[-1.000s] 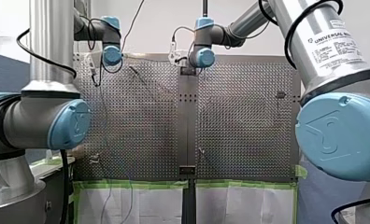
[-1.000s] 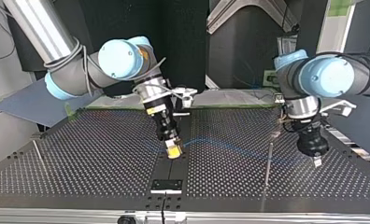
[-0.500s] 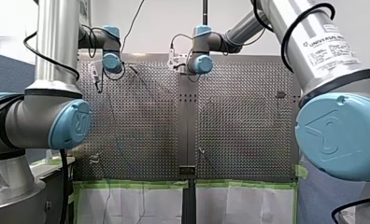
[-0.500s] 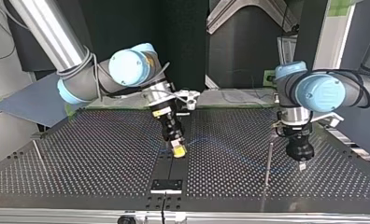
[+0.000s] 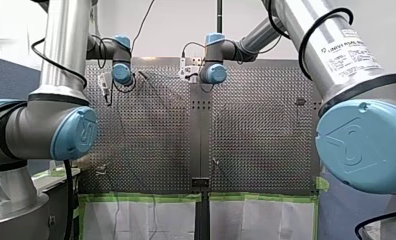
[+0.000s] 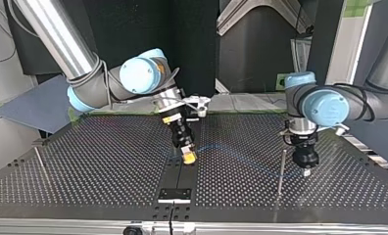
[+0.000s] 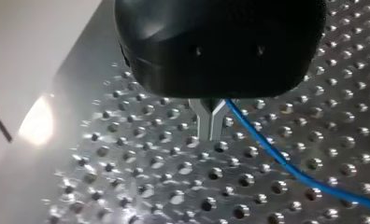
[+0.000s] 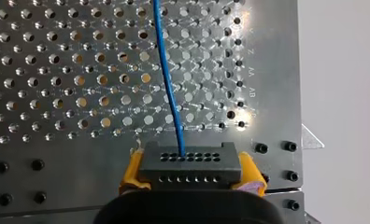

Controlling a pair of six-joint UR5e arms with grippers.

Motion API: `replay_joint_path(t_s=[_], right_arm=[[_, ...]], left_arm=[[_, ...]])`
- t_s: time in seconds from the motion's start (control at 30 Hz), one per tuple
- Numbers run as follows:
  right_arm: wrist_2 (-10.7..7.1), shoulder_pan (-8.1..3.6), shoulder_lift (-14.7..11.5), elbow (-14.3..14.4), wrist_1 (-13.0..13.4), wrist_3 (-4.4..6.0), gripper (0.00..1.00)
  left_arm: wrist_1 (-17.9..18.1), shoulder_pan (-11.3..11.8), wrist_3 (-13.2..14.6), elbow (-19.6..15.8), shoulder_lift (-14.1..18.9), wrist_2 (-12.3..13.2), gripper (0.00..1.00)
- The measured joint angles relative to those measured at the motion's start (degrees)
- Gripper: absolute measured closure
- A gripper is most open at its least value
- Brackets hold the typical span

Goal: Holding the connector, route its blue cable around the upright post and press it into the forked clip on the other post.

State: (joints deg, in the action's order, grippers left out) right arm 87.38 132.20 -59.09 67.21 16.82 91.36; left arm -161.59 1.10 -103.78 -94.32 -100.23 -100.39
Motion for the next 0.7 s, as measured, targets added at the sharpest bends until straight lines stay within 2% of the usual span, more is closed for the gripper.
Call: replay_joint_path(t_s=[0.17, 0.2, 0.37, 0.53, 0.7], right_arm=[[0.11, 0.01, 0.5, 0.0, -0.4, -0.11, 1.0], [0.15, 0.03, 0.7, 0.0, -0.6, -0.18, 1.0], [0.37, 0.22, 1.9, 0.0, -2.0, -0.62, 1.0], [0.5, 0.35, 3.3, 0.0, -3.4, -0.86, 1.0], [0.54, 0.61, 4.8, 0.0, -4.8, -0.97, 1.0]], left_arm=[[0.0, -0.1, -0.3, -0.1, -0.5, 0.6, 1.0], [0.0, -0.2, -0.5, -0.2, -0.6, 0.6, 0.95], [0.0, -0.5, -0.9, -0.2, -2.2, 1.4, 0.86], [0.1, -1.2, -1.9, -0.2, -4.7, 1.8, 0.86], [0.2, -1.5, -2.6, -0.2, -5.4, 2.3, 0.89]])
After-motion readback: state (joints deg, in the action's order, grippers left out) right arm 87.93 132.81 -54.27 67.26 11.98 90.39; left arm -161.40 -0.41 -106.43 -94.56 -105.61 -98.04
